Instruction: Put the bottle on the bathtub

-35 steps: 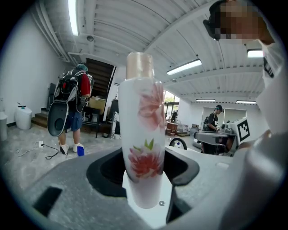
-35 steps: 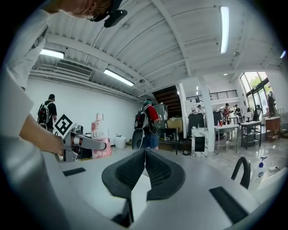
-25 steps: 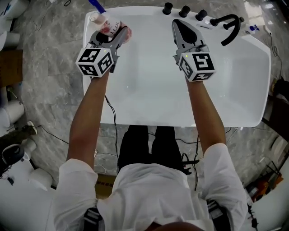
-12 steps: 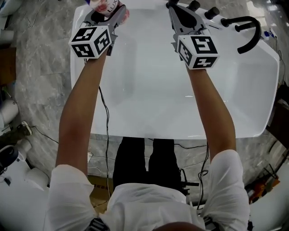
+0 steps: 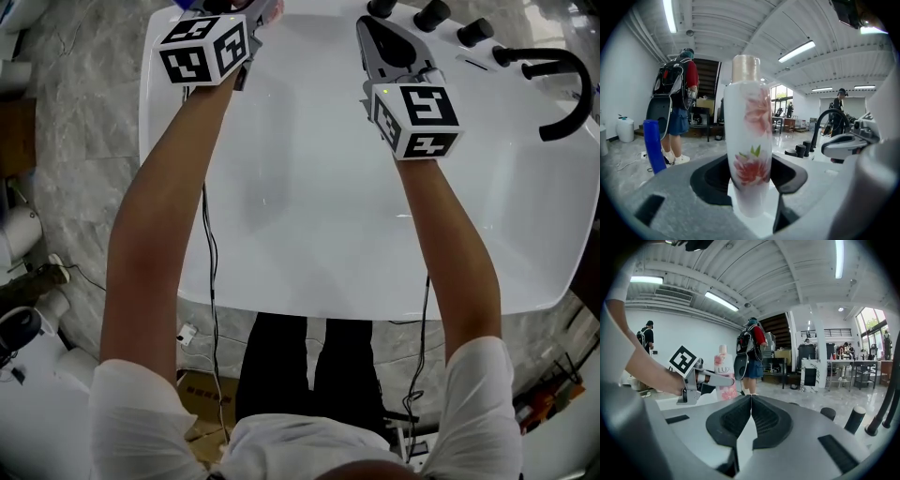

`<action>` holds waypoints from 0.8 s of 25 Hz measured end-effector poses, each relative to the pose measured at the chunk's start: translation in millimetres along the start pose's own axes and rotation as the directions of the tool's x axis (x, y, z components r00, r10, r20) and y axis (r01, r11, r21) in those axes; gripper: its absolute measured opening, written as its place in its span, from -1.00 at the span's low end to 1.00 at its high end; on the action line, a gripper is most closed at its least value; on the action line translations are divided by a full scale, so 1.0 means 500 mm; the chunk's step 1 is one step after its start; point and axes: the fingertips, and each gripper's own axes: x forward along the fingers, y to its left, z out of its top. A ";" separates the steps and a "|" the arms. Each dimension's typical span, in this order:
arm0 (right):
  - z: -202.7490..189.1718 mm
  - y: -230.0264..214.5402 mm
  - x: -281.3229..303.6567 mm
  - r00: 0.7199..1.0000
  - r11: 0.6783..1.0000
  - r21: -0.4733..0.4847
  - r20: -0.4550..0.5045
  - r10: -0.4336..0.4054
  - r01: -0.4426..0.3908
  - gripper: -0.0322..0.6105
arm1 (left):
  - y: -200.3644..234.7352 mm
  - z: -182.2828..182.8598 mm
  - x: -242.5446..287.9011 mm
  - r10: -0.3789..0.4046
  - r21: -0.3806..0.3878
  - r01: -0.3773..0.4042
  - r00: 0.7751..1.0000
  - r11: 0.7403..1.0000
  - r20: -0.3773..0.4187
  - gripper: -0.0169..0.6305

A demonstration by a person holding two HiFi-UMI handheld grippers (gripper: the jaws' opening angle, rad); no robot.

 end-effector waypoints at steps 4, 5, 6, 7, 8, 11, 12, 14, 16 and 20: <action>-0.036 -0.009 0.023 0.999 0.999 0.016 -0.009 -0.038 0.039 -0.86 | 0.019 0.005 0.038 0.019 0.011 -0.019 1.000 1.000 0.016 -0.23; -0.045 -0.010 0.025 0.999 0.999 0.010 -0.012 -0.041 0.041 -0.86 | 0.020 0.003 0.048 0.025 0.011 -0.025 1.000 1.000 0.016 -0.23; -0.055 -0.009 0.026 0.999 0.999 -0.002 -0.018 -0.040 0.040 -0.86 | 0.021 -0.002 0.057 0.028 0.014 -0.029 1.000 0.999 0.013 -0.23; -0.065 -0.008 0.028 0.999 0.999 -0.015 -0.023 -0.040 0.040 -0.86 | 0.023 -0.005 0.065 0.032 0.023 -0.032 0.999 0.999 0.007 -0.23; -0.074 -0.007 0.031 0.999 0.999 -0.026 -0.027 -0.042 0.041 -0.86 | 0.025 -0.007 0.071 0.037 0.038 -0.036 0.999 0.999 -0.002 -0.23; -0.091 -0.018 0.037 0.997 0.998 -0.019 -0.030 -0.065 0.064 -0.86 | 0.030 -0.004 0.089 0.051 0.082 -0.049 0.998 0.995 -0.024 -0.23; -0.094 -0.024 0.038 0.997 0.997 -0.009 -0.026 -0.074 0.074 -0.86 | 0.029 -0.004 0.094 0.053 0.091 -0.051 0.998 0.995 -0.027 -0.23; -0.098 -0.030 0.037 0.996 0.996 0.008 -0.019 -0.086 0.086 -0.86 | 0.030 -0.009 0.101 0.057 0.096 -0.054 0.998 0.994 -0.032 -0.23; -0.102 -0.029 0.035 0.996 0.996 0.008 -0.020 -0.088 0.088 -0.86 | 0.036 -0.020 0.106 0.064 0.105 -0.059 0.997 0.993 -0.045 -0.23; -0.112 -0.025 0.030 0.996 0.996 -0.003 -0.031 -0.086 0.086 -0.86 | 0.055 -0.041 0.109 0.099 0.047 -0.097 0.994 0.994 -0.055 -0.23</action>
